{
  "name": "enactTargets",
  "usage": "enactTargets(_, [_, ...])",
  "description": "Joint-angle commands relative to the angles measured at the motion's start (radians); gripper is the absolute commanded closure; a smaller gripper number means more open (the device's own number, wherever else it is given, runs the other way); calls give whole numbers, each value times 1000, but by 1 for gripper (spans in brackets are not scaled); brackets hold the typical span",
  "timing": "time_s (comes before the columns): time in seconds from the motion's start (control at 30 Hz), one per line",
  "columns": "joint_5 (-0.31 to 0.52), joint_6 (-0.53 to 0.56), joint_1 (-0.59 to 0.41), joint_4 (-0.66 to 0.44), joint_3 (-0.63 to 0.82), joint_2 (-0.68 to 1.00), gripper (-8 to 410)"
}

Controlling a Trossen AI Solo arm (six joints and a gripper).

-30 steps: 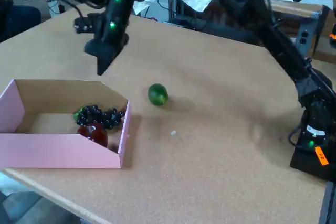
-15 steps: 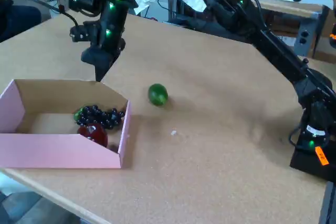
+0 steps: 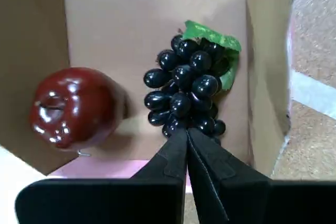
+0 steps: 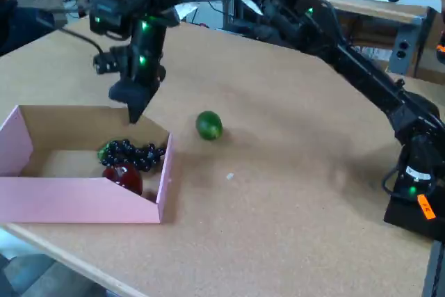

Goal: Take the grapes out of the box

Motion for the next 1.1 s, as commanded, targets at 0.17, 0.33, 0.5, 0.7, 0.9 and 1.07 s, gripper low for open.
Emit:
enactTargets(0.17, [111,11,22,32,3,0,402])
enactTargets(0.33, [159,9,44,50,2,2,402])
enactTargets(0.5, [163,10,57,52,2,2,402])
enactTargets(0.7, [164,13,71,52,2,2,402])
enactTargets(0.9, [164,19,89,55,2,2,402])
enactTargets(1.07, [164,19,90,63,2,2,402])
